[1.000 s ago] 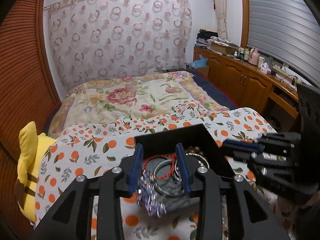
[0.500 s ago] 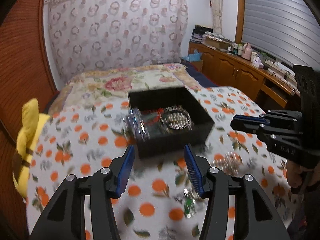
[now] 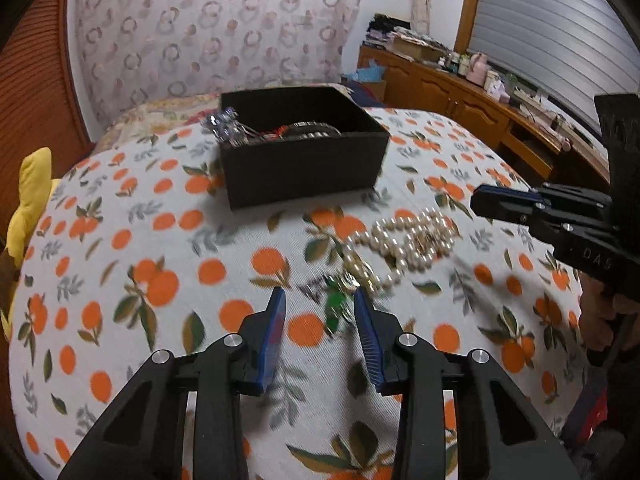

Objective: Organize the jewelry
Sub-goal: 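Reach the left tool to the green pendant while the right tool reaches the pearl necklace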

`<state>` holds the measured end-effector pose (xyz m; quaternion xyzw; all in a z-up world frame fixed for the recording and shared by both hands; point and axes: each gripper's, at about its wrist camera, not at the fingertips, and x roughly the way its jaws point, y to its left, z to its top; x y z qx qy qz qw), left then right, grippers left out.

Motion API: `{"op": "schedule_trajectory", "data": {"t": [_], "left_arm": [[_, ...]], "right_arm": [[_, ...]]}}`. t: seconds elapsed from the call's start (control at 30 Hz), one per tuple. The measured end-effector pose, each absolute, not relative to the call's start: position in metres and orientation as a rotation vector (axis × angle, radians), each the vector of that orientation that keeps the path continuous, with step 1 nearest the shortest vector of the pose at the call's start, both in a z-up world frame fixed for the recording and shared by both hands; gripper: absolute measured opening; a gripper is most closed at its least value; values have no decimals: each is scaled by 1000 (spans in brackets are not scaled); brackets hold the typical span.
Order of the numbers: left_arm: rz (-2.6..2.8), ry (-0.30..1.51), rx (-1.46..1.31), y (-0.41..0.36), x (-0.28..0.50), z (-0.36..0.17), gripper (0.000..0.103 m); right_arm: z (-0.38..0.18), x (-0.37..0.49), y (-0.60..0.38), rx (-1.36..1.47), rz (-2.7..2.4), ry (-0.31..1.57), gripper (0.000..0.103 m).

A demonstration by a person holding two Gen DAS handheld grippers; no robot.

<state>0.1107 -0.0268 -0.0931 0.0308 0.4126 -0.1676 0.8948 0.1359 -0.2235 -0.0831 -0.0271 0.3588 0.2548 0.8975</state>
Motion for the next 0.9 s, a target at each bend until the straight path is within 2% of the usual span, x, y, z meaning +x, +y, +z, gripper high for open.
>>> {"op": "schedule_trajectory", "data": {"t": [0.4,0.47,0.5,0.9], "left_arm": [[-323,873,108,-37,115,-99,28],[-318,870,116,-38,115,-99,12],[-319,869,122,-37,114,-99,9],[-289,797,26,-3,93,-80,8]], "right_arm": [[-87,122,-227,-40,536,753,12],[-87,122,-227,-42,537,755,12],[-88,122,-227,-43,538,757,12],[-99,127,-211,-79,558,798,12]]}}
